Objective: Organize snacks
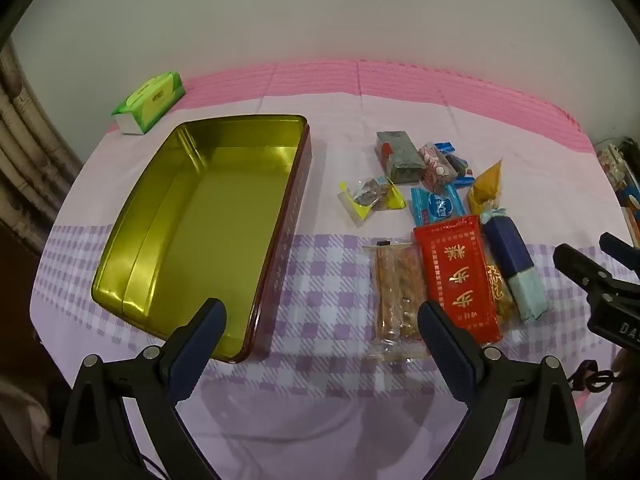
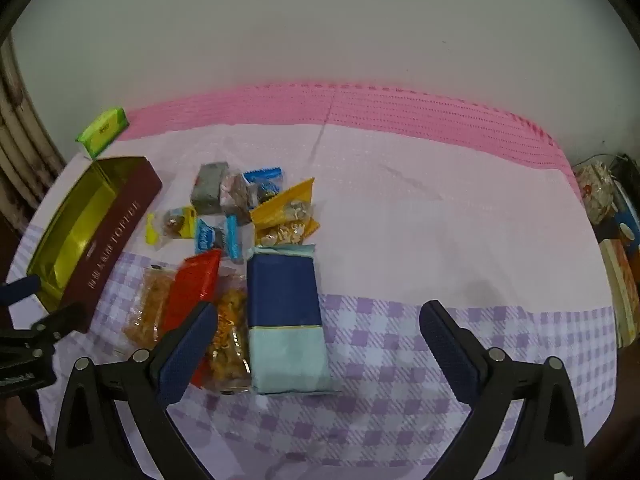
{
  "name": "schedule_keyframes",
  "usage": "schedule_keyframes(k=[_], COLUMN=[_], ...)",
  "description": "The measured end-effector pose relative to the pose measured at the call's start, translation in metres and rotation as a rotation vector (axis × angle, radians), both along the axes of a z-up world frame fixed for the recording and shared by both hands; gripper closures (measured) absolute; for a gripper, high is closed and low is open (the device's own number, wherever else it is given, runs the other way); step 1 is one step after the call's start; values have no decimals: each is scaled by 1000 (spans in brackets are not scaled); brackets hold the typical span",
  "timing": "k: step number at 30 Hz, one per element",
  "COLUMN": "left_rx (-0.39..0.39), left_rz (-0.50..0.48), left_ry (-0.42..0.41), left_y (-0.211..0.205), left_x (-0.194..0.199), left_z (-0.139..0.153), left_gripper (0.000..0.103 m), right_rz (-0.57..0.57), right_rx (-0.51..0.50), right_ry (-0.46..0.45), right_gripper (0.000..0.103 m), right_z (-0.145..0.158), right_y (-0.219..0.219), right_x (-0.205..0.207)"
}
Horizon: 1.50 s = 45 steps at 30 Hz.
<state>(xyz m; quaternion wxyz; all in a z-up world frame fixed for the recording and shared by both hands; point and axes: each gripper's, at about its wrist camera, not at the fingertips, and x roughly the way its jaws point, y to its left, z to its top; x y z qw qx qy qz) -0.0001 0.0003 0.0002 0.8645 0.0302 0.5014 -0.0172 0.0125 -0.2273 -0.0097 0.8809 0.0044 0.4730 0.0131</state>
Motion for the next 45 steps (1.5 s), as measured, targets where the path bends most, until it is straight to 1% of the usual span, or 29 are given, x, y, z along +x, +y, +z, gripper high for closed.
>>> schedule_keyframes(k=[2,3,4,6,8,11,12,17,28,31,42,45], left_rx=[-4,-16,-12,-5,-12,-11,3,23,16,26,-8,-5], left_rz=[1,0,-2,-4,-8,-6,-4,-16,-27,-26,-50,-44], left_ry=[-2,16,13,12,19,31,23,12,14,18,31,31], left_y=[0,2,3,5,9,3,-3,-8,-6,-8,-9,-8], left_x=[-1,1,1,-2,-3,0,-2,-3,-3,-2,-7,-7], left_z=[1,0,1,2,2,-1,1,0,0,-2,-7,-7], left_gripper=[7,7,7,7,7,7,7,7,7,7,7,7], right_rz=[15,18,14,17,23,27,28,28,35,33,37,35], right_rx=[-18,-43,-42,-4,15,21,25,45,19,19,21,22], right_ry=[1,-19,-31,-53,-46,-30,-27,-24,-24,-25,-27,-24], right_gripper=[2,2,2,2,2,2,2,2,2,2,2,2], right_z=[-2,0,4,8,8,3,2,1,-1,-2,-5,-5], right_y=[3,10,14,10,8,6,5,4,7,7,9,9], right_x=[6,4,0,-5,-7,-9,-9,-9,-8,-7,-8,-8])
